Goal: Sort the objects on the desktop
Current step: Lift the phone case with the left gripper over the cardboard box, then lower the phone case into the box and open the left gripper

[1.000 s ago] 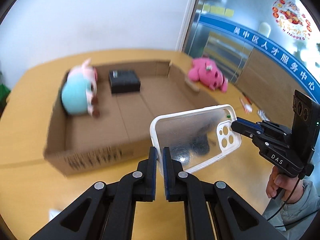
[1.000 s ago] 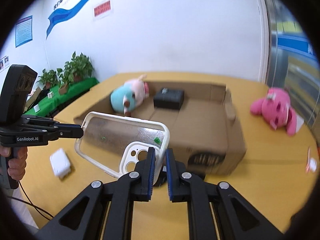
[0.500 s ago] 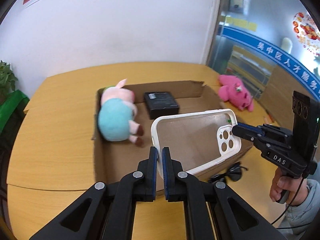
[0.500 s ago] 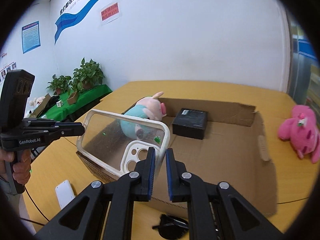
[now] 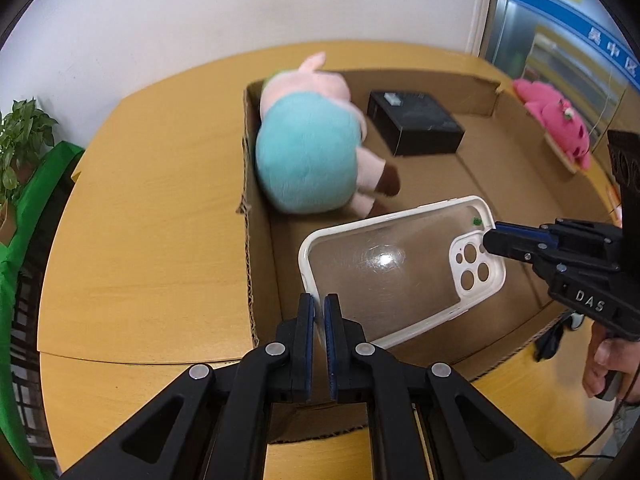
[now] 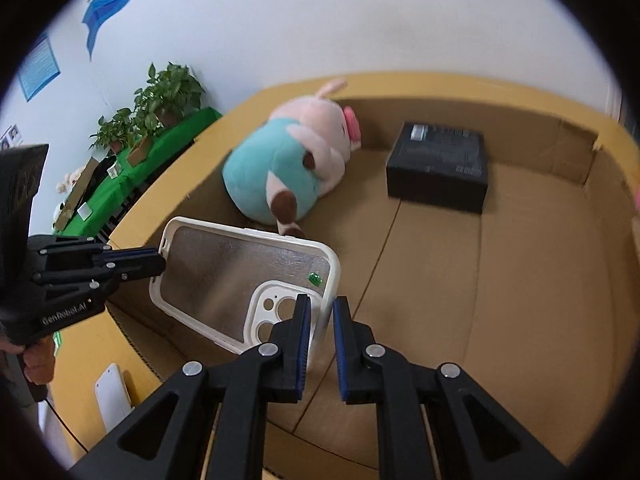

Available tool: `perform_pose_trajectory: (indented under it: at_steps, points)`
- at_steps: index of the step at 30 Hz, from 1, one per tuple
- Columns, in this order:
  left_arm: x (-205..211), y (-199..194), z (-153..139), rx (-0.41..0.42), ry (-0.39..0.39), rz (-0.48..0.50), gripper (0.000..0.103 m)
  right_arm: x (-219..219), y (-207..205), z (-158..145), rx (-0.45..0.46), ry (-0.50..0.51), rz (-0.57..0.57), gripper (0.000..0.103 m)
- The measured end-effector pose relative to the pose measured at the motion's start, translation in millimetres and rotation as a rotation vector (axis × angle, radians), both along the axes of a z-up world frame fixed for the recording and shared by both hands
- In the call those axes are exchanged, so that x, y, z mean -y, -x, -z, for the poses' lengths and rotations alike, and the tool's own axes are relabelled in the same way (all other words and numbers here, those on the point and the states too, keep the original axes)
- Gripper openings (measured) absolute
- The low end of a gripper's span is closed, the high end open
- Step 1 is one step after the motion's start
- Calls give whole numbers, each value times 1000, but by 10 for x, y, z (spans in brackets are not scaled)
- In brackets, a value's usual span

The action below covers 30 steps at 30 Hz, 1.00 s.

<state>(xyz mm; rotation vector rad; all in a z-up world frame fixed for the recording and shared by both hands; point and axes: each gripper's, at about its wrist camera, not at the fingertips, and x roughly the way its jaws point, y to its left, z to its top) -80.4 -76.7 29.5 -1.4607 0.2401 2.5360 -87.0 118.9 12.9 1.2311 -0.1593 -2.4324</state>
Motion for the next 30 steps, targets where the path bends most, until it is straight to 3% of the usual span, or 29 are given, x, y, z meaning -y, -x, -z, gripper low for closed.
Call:
perform_pose_trajectory:
  at_steps: [5,7,15,16,18,19,20,23,25,27,30]
  points:
    - [-75,114,177,53,108,-6,4,102,202,242,158,-13,-22,14]
    - [-115,140,209,68,139,7,4,173,239,306,192,-42,-31,19]
    - [-205,196,303,98,225,1,7,185,255,344,224,-41,-22,23]
    - [-222,198,301,96,234,-1,7,169,244,330,223,-26,-23,26]
    - [-227,192,293,92,234,-13,8,114,232,296,222,11,-26,50]
    - [-217,183,276,85,229,-21,8,94,211,264,211,19,-22,68]
    - [-202,170,252,75,222,-31,8,72,173,207,186,16,-15,74]
    - [-127,115,117,34,167,-64,14,-33,-7,-30,77,30,-1,74]
    - [-82,38,-40,-18,119,-91,25,-109,-152,-181,-4,25,13,76]
    - [-78,-103,-252,-121,73,-111,51,-212,-334,-325,-101,-11,52,80]
    - [-120,-348,-520,-277,-27,-130,68,-362,-539,-412,-187,-40,113,80]
